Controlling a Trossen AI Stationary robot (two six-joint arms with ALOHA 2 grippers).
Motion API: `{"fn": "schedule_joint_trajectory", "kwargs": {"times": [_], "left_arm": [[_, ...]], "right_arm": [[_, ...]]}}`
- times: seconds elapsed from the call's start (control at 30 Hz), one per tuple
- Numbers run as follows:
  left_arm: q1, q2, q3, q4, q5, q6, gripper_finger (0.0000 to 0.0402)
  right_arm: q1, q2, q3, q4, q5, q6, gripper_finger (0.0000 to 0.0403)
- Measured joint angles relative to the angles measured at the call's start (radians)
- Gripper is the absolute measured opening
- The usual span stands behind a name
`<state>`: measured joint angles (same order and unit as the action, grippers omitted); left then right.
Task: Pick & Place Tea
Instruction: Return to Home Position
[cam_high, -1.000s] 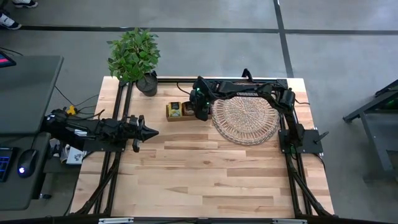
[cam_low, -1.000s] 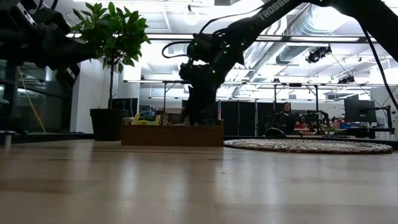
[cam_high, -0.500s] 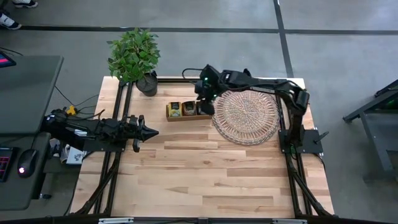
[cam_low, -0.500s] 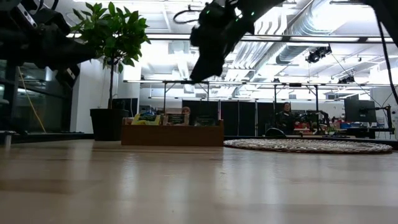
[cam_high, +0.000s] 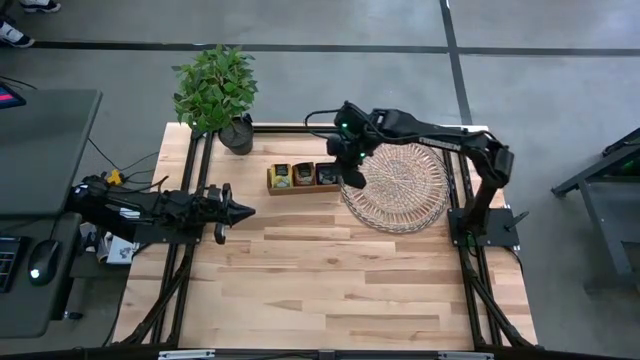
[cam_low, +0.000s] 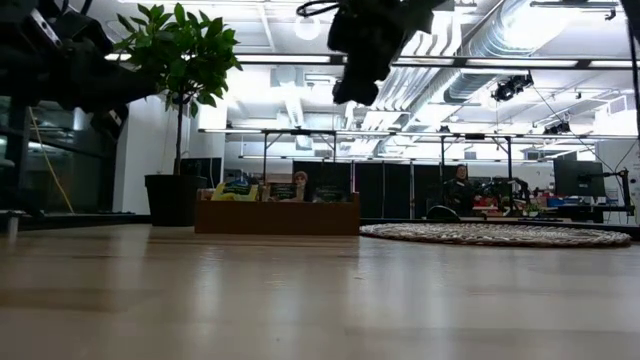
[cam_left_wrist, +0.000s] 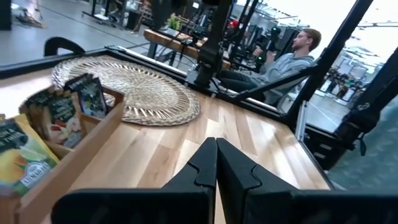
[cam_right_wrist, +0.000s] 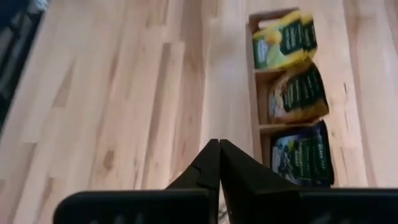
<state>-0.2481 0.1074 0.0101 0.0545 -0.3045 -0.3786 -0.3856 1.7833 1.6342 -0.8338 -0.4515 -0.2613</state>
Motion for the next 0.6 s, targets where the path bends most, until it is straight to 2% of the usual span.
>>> {"fn": "schedule_joint_trajectory", "kwargs": {"times": [0.1, 0.23, 0.47, 0.6], "left_arm": [[0.005, 0.000, 0.000, 0.002, -0.016, 0.009, 0.0000], [0.067, 0.000, 0.000, 0.002, 0.013, 0.008, 0.0000], [0.263, 0.000, 0.000, -0.020, 0.246, -0.015, 0.0000], [0.376, 0.000, 0.000, 0.019, 0.315, -0.033, 0.0000]], "right_arm": [[0.002, -0.082, -0.112, 0.148, -0.021, 0.069, 0.0004], [0.004, -0.260, -0.376, 0.431, -0.018, 0.217, 0.0002], [0.058, -0.590, -0.823, 0.912, 0.103, 0.472, 0.0001], [0.073, -0.765, -1.046, 1.113, 0.164, 0.588, 0.0001]]}}
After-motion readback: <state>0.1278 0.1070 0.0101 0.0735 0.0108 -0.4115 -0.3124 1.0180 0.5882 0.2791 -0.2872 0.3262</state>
